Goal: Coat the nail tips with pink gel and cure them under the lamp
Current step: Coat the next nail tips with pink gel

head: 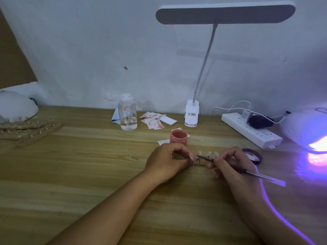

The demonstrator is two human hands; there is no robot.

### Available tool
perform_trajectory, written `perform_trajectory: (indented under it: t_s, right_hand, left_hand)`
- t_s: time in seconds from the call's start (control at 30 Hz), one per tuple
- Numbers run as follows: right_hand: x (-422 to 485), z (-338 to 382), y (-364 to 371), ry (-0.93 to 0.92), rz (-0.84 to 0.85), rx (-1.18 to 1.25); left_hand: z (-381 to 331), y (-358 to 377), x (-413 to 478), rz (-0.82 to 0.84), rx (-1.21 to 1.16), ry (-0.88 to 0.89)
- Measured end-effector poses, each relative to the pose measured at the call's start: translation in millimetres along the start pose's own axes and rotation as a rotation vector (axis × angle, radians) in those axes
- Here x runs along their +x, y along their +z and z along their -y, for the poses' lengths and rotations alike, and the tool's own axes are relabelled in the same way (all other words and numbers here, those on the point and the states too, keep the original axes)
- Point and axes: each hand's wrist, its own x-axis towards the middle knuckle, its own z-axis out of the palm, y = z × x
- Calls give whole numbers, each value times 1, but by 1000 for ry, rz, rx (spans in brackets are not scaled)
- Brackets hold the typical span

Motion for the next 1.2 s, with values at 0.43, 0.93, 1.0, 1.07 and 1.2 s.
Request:
perform_trajectory:
  t_s: [0.43, 0.93, 1.0, 1.07, 1.2]
  right_hand:
    - [1, -2, 2, -32, 43, -52]
    - [2, -4, 2, -48, 36, -63]
    - [2, -5, 2, -58, 39, -80]
    - [2, -5, 1, -53, 30, -66]
    - [2, -6, 1, -52, 32, -79]
  left_hand:
    - [-3, -1, -1, -6, 34, 2]
    - [-2, -2, 0, -3, 57, -3]
    - [-3, -2, 0, -4, 57, -6]
    - [-3, -2, 0, -8, 55, -14]
    - [-2, -1, 1, -8, 37, -14]
